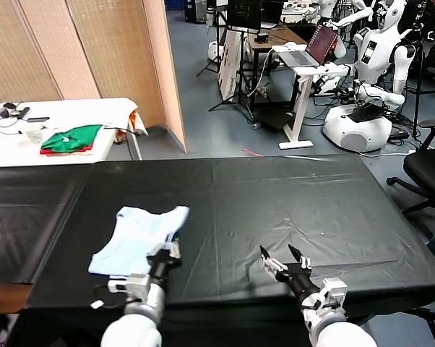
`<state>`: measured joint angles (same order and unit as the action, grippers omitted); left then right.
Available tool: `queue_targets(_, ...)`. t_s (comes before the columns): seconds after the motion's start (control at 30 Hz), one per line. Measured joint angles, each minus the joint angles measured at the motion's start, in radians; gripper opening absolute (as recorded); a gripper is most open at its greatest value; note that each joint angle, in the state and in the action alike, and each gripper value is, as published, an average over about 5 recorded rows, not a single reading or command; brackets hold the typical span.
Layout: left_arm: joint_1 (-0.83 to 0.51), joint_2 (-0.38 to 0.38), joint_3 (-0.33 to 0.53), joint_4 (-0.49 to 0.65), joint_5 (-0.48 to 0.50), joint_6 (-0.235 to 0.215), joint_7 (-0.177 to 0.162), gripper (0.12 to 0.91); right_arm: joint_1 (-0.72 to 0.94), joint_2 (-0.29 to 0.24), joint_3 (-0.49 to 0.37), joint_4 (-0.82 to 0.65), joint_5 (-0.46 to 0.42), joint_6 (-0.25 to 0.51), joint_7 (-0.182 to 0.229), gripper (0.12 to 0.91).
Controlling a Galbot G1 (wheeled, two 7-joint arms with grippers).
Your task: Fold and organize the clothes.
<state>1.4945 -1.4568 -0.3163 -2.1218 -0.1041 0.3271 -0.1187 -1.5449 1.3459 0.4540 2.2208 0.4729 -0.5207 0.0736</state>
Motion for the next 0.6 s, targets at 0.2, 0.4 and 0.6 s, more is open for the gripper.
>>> queue_targets(0.2,0.012,-0.001,0.028,0.000,0.022,-0.066,0.073,0.568,0.054,-0.033,-0.034,-0.022,0.163,-0.085,0.036,0.907)
queue_targets(0.4,-0.005,0.031,-0.004,-0.020,0.012,-0.131,0.093,0.870,0.142,-0.035,-0.109,-0.061,0.287,-0.135,0.071,0.907)
queue_targets(0.6,0.004,0.066,-0.051,-0.027,0.019,-0.148,0.080,0.906,0.231,0.003,-0.194,-0.133,0.328,-0.143,0.086,0.907)
